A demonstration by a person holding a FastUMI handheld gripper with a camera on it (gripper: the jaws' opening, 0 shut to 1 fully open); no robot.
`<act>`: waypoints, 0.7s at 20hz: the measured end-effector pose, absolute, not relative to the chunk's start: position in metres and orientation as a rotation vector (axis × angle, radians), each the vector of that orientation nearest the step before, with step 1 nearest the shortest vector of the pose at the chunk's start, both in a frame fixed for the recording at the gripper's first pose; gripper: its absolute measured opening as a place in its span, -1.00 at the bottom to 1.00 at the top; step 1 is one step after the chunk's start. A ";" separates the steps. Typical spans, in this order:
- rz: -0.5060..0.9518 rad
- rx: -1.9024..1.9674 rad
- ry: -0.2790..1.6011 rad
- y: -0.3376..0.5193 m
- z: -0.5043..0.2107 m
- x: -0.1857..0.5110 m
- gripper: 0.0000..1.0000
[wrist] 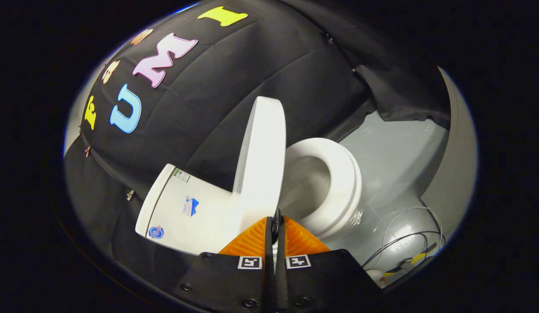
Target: Open the toilet lid.
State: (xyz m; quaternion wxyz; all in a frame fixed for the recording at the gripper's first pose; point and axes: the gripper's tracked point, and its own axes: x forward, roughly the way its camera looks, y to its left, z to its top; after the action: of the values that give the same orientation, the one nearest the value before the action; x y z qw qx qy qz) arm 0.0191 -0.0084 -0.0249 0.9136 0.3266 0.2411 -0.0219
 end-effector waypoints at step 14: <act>-0.079 0.496 0.500 0.039 0.020 0.023 -0.88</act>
State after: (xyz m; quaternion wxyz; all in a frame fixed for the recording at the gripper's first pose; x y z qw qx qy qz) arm 0.0230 0.0391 0.0200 0.9378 0.2429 0.2450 -0.0387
